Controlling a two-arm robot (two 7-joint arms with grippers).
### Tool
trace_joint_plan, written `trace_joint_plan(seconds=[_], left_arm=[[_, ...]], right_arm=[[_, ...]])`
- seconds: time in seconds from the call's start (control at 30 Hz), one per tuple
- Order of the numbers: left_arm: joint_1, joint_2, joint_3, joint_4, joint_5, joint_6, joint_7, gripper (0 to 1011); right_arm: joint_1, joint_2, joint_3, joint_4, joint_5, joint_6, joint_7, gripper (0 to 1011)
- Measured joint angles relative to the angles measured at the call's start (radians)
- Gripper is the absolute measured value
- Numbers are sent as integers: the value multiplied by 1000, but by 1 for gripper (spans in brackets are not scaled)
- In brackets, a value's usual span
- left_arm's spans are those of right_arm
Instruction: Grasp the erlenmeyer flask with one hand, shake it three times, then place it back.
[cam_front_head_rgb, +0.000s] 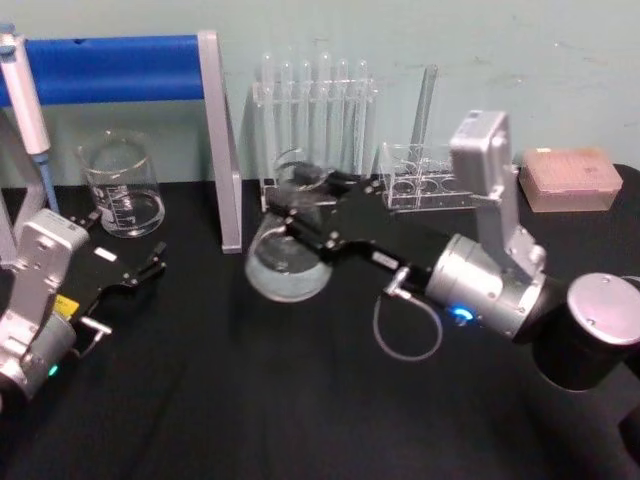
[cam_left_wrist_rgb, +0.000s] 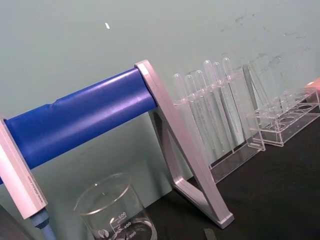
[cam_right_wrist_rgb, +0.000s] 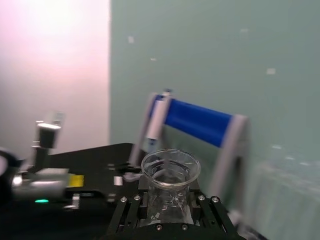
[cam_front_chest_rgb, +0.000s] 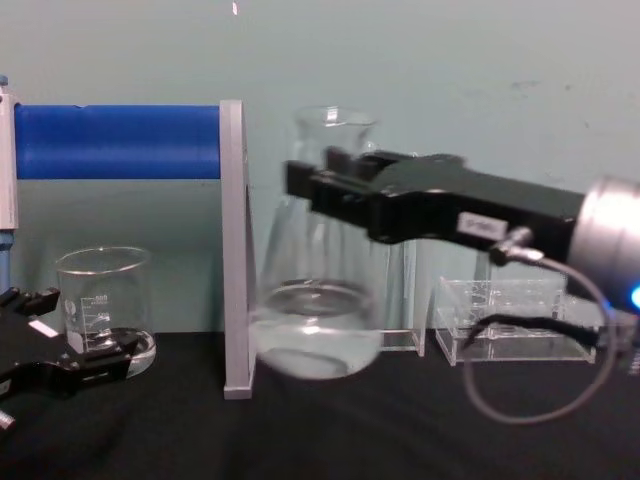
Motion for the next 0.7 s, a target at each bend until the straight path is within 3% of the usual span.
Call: trace_joint_plan(seconds=[0.2, 0.5, 0.7], left_arm=[[0, 0, 0, 0, 0, 0, 0, 1001], [0, 0, 0, 0, 0, 0, 0, 1001], [0, 0, 0, 0, 0, 0, 0, 1001]], right_arm=[[-35, 18, 62, -21, -17, -1, -71, 450], [-121, 52, 201, -73, -55, 10, -207, 450], [-161, 59, 256, -99, -69, 23, -250, 450]])
